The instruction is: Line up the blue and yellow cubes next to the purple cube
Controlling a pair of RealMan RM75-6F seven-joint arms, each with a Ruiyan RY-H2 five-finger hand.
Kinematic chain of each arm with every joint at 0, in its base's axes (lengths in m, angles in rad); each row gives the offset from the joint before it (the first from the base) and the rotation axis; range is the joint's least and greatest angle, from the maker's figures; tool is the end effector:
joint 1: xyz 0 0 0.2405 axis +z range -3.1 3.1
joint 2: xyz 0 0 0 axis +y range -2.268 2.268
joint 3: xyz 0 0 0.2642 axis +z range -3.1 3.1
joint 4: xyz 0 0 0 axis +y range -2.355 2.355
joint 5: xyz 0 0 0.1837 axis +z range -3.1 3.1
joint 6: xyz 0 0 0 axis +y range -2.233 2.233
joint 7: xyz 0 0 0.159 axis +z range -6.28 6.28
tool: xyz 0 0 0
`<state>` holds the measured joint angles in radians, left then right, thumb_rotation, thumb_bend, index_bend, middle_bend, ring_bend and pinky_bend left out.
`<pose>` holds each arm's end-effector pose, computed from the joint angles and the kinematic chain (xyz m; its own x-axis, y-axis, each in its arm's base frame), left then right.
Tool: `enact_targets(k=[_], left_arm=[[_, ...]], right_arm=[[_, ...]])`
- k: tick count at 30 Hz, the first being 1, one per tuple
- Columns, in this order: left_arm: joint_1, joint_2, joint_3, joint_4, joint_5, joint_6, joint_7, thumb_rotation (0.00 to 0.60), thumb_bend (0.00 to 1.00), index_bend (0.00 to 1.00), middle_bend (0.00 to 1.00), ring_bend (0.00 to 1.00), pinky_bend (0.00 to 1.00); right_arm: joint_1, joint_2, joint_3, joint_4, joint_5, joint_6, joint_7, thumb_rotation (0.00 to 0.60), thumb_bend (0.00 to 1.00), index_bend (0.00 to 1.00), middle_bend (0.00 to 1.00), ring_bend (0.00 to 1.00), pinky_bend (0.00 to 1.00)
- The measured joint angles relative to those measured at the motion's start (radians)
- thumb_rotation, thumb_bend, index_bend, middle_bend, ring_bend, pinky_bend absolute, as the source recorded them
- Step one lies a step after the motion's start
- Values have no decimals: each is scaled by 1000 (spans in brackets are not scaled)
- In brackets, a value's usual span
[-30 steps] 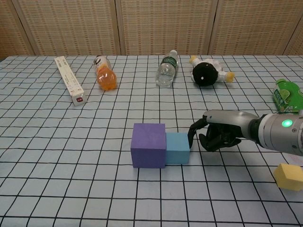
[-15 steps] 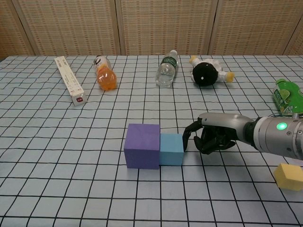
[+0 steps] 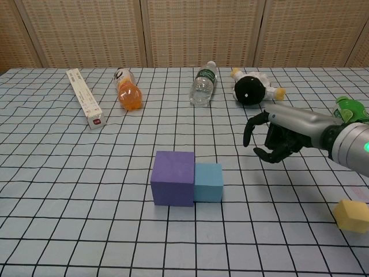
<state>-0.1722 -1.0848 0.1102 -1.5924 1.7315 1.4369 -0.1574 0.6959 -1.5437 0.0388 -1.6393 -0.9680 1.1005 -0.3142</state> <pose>-0.2830 0.1833 0.1554 0.3484 0.2049 0.9147 0.9167 -0.2783 -0.2868 -0.1748 -0.3112 -0.0065 0.3000 -0.3970 0.8674 -0.9476 -0.2288 0.2230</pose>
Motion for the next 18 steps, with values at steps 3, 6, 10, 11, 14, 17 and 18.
enact_targets(k=[3,6,10,11,14,17,18], left_arm=[[-1,1,1,-1,1,-3,1,600,573,457,585,446,609],[-1,1,0,-2,-2,-2,2,600,574,457,586,446,609],[0,1,-1,-3,-3,-2,2,600,573,457,587,446,610],[-1,1,0,-3,-3,-4,3,600,573,458,587,446,610],[-2,2,2,-5,-3,-10,4,600,574,457,588,446,610],[-3,4,1,-6,-5,-10,4,600,574,457,588,447,610],[-3,4,1,-6,-5,-10,4,600,574,457,588,447,610]], right_arm=[[-23,31,-22,-39,-16,45,-85,600,181,432,1000,912,1000],[-45,60,-47,-68,-33,59,-163,600,126,431,1000,912,1000],[-94,125,-98,-129,-62,139,-278,600,82,431,1000,912,1000],[-105,143,-108,-146,-69,153,-293,600,74,431,1000,912,1000],[-133,196,-135,-191,-89,161,-302,600,52,430,1000,911,1000],[-152,234,-152,-229,-98,153,-306,600,42,430,1000,911,1000],[-156,244,-156,-240,-97,148,-306,600,41,430,1000,911,1000]])
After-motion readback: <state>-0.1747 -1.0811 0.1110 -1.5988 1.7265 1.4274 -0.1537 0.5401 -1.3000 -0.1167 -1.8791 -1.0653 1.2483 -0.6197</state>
